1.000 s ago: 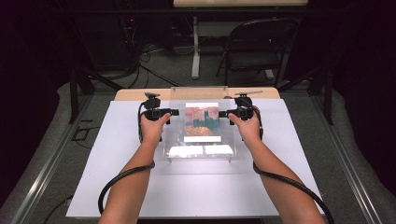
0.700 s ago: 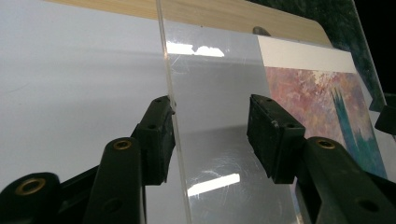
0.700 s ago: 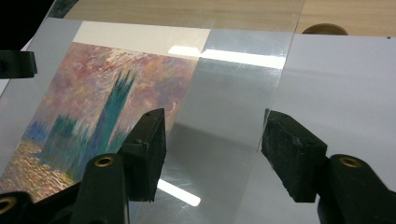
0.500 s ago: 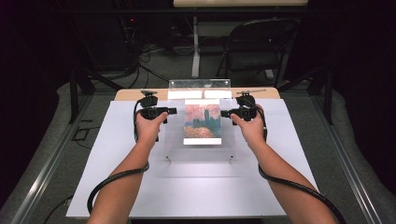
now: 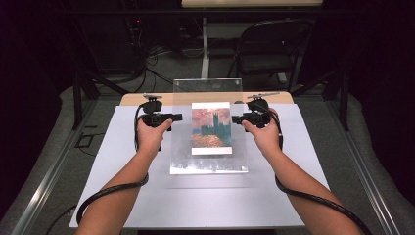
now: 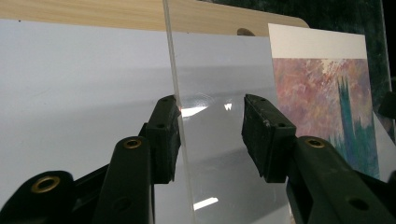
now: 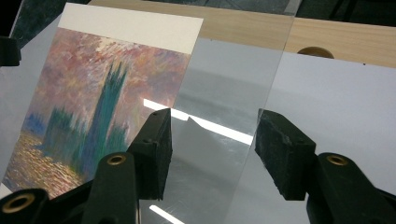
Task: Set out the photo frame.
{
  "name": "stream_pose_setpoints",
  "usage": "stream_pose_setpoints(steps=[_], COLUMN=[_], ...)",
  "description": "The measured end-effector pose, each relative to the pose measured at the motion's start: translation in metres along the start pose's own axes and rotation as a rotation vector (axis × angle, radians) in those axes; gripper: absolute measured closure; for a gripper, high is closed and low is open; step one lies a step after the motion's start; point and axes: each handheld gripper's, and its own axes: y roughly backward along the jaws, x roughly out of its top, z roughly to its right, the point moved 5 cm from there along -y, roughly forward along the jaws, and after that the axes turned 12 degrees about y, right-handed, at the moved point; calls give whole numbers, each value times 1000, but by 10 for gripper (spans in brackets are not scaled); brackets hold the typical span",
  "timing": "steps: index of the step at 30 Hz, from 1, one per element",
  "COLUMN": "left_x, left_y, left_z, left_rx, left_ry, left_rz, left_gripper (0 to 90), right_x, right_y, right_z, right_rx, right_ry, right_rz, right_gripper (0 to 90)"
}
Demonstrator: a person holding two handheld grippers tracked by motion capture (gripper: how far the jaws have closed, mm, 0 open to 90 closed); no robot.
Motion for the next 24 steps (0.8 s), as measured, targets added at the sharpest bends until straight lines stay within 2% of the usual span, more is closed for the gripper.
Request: stream_pose_setpoints(steps=[7, 11, 18, 24], left_x=[-4, -6, -12, -17], left_y=[7, 14, 26, 37], left_z=[5, 7, 11, 14], left_rx=[-5, -11, -16, -27], left_ry=[-29, -44, -72, -92], left_rz=[11, 17, 35, 51], left_gripper=[579, 591, 608, 626], right_x=[-1, -3, -4, -5], right_y=[10, 17, 28, 38], right_z=[-5, -8, -15, -19], right_rx=[-26, -25, -34, -33], right_ry=[7, 13, 61, 74], right_rz=[14, 26, 40, 58], right_gripper=[477, 497, 508, 539])
